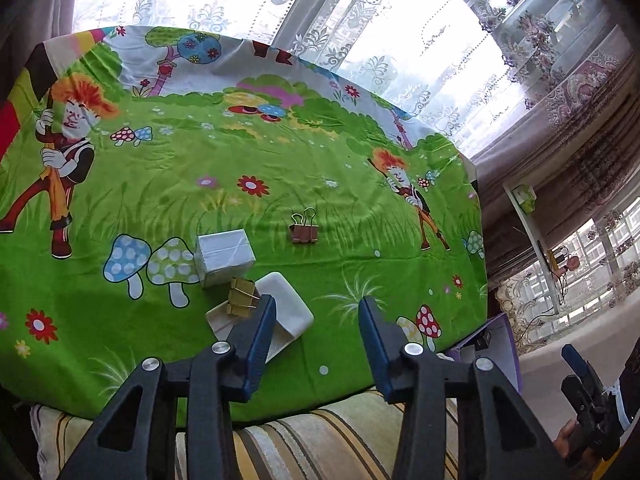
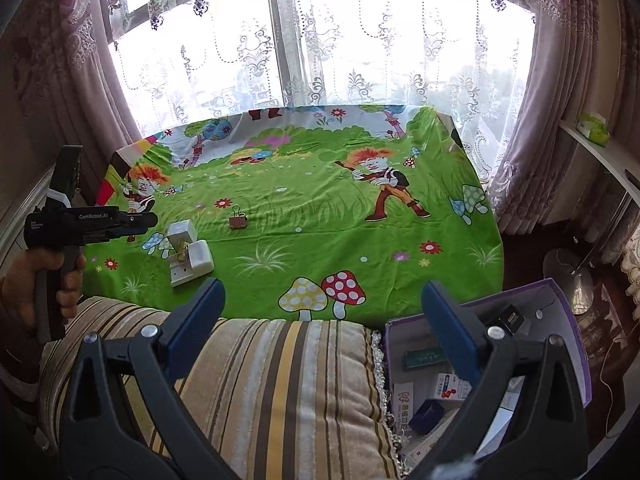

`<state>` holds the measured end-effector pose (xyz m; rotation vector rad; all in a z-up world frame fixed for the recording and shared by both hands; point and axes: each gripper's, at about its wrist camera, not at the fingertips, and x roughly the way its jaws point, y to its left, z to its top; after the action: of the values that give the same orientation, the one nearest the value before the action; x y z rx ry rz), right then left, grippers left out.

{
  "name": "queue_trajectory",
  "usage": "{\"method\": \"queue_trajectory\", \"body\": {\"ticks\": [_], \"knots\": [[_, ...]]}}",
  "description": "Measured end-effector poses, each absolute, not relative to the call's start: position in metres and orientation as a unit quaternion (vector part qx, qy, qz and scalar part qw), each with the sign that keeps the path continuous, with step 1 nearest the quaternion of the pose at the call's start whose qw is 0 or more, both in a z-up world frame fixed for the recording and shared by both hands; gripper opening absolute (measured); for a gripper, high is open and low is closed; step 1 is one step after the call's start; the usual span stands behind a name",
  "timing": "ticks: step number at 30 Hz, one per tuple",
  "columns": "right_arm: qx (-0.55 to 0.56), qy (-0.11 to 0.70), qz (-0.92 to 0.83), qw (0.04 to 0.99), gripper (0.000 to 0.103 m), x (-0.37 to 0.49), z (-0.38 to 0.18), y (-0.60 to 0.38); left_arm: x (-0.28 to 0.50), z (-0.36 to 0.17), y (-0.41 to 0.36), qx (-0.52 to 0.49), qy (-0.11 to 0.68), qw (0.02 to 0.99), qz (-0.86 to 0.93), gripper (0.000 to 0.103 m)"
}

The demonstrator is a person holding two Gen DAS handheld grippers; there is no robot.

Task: Organize rigid objects
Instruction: 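Move both grippers back over the remaining items on the bed, then grasp the gold binder clip on the white holder with the left gripper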

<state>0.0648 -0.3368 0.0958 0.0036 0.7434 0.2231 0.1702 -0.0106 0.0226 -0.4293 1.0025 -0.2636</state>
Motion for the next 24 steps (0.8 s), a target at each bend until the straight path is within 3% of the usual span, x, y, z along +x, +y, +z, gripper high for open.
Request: {"method": "queue_trajectory", "body": {"ticks": [24], "knots": [[-0.048,0.432,0.207,0.877,0.100,0.129,0.054,-0.243,0.225,-0.050,0.004,-0.190,0.551,0.807,-0.099,0.043]]}}
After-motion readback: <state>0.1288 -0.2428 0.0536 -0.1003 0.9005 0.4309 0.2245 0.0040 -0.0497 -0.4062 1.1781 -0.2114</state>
